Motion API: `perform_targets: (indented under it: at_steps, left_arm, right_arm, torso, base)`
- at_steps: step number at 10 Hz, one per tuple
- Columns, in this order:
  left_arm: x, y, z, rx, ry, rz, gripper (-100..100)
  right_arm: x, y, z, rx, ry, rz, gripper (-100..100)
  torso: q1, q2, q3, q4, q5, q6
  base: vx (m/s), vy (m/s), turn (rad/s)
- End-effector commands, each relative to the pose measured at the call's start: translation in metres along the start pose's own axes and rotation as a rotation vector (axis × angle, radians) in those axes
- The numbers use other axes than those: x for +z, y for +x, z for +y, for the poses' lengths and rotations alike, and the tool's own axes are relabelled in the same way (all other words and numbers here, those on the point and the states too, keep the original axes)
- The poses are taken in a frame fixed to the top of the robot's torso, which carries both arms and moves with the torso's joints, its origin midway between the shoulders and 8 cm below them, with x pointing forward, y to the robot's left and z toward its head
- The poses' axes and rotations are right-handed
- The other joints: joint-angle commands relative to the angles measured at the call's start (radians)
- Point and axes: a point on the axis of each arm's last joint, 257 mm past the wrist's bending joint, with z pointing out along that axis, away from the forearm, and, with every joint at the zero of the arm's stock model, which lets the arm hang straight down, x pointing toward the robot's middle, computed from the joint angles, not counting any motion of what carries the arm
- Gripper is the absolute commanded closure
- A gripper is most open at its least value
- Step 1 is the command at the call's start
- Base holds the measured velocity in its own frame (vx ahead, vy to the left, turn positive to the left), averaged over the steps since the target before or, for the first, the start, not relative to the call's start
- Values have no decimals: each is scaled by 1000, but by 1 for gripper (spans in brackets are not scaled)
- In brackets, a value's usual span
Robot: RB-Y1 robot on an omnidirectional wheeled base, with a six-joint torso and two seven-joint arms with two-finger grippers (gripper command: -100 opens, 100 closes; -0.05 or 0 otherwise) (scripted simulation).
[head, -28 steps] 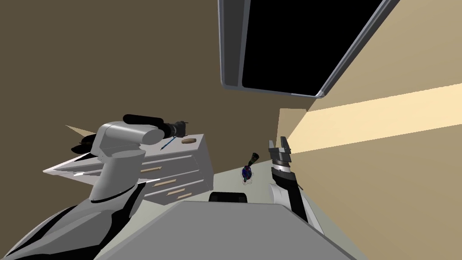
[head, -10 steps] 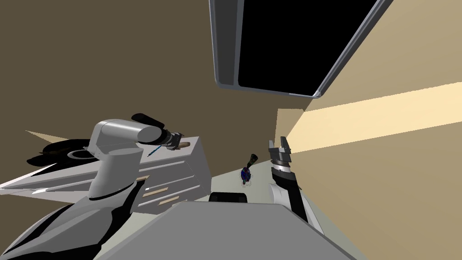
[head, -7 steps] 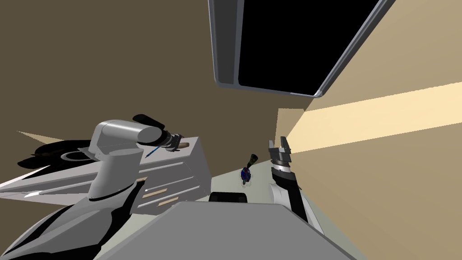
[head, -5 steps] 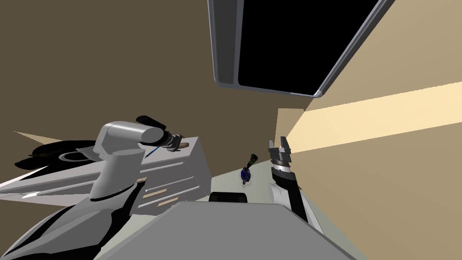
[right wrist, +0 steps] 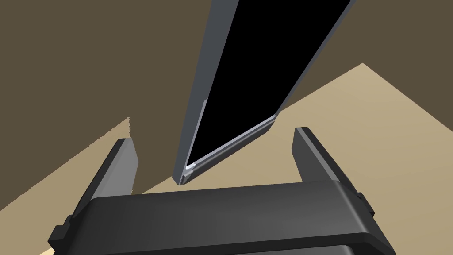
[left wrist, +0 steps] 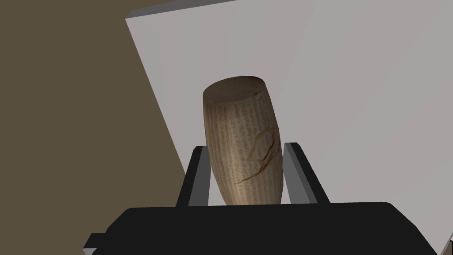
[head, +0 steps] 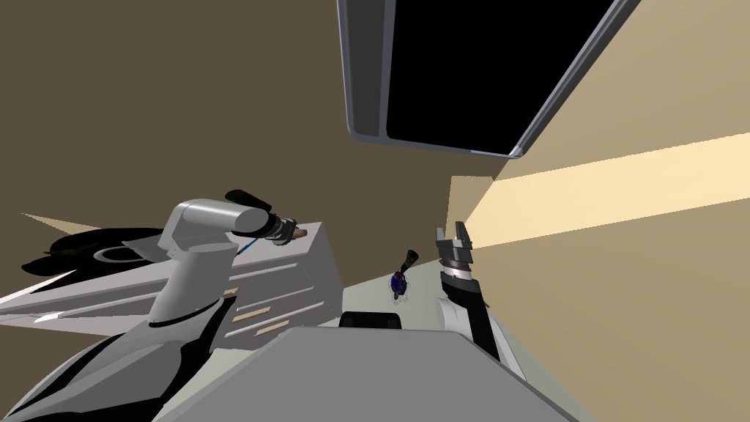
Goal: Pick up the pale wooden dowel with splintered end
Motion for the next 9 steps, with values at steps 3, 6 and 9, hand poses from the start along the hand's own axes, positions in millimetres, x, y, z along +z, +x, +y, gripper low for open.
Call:
perform_targets:
  at_steps: [3,6,9]
  left_arm:
    - [0,0,0,0,0,0,100]
    - [-11,1,0,3,0,2,100]
    - [-13,1,0,3,0,2,0]
  right_arm:
    - [0,0,0,0,0,0,0]
    - [0,0,0,0,0,0,0]
    - [0,0,0,0,0,0,0]
  torso:
    - [0,0,0,0,0,0]
    - [0,1,1,1,-1,0]
    - [0,1,1,1,0,0]
  base:
    - [0,0,0]
    - [-1,0,9]
    - [0,0,0]
